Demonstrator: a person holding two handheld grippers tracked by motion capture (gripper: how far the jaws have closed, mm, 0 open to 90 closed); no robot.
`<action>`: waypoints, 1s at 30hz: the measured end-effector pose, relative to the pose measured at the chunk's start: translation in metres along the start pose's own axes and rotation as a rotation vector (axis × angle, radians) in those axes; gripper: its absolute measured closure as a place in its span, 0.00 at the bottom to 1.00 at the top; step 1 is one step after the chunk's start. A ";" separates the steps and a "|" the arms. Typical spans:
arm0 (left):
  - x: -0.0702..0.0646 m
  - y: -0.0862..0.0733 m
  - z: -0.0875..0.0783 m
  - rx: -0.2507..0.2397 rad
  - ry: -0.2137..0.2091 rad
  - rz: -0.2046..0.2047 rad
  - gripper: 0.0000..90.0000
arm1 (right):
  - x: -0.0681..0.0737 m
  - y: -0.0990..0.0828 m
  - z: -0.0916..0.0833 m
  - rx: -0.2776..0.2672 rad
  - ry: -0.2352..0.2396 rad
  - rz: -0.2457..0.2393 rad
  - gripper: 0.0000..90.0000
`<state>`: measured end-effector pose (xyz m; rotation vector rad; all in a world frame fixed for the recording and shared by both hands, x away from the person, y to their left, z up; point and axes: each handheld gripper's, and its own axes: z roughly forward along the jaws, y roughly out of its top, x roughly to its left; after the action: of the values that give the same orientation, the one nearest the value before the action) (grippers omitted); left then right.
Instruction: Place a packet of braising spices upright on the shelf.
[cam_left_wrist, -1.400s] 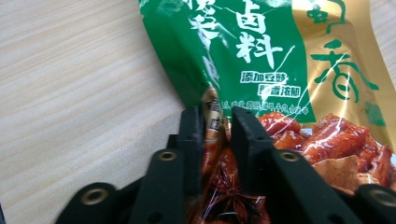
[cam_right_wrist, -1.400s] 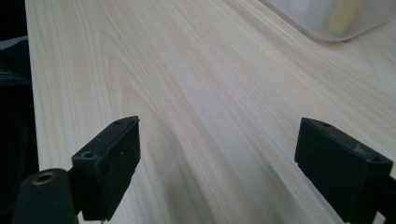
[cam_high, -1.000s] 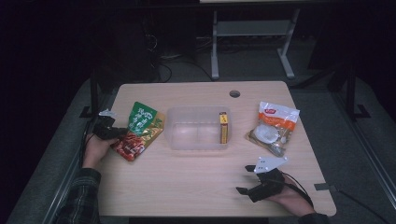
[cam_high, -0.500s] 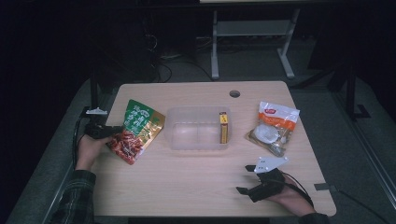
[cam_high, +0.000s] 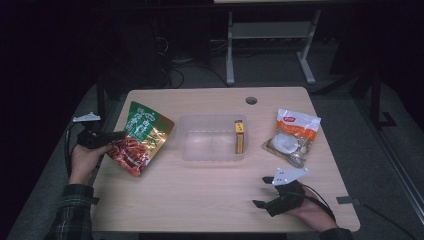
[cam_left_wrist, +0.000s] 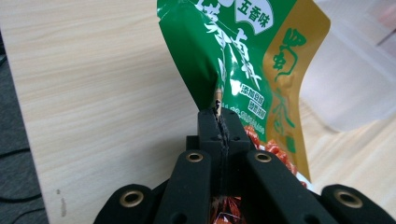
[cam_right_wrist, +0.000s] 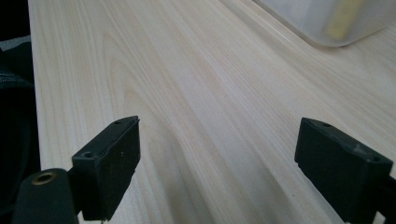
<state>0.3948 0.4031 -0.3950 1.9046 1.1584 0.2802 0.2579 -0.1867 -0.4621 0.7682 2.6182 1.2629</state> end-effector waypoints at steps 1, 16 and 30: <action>-0.002 0.000 -0.002 -0.005 -0.007 -0.003 1.00 | 0.000 0.000 0.000 0.000 0.000 -0.001 0.15; -0.039 0.006 -0.037 -0.066 -0.063 0.064 1.00 | -0.002 0.005 -0.003 -0.045 -0.047 0.056 0.13; -0.099 0.014 -0.026 -0.072 -0.241 0.170 1.00 | 0.002 0.026 0.001 -0.083 -0.029 0.097 0.14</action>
<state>0.3345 0.3347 -0.3451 1.9169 0.8186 0.1755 0.2666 -0.1714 -0.4427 0.9016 2.5160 1.3657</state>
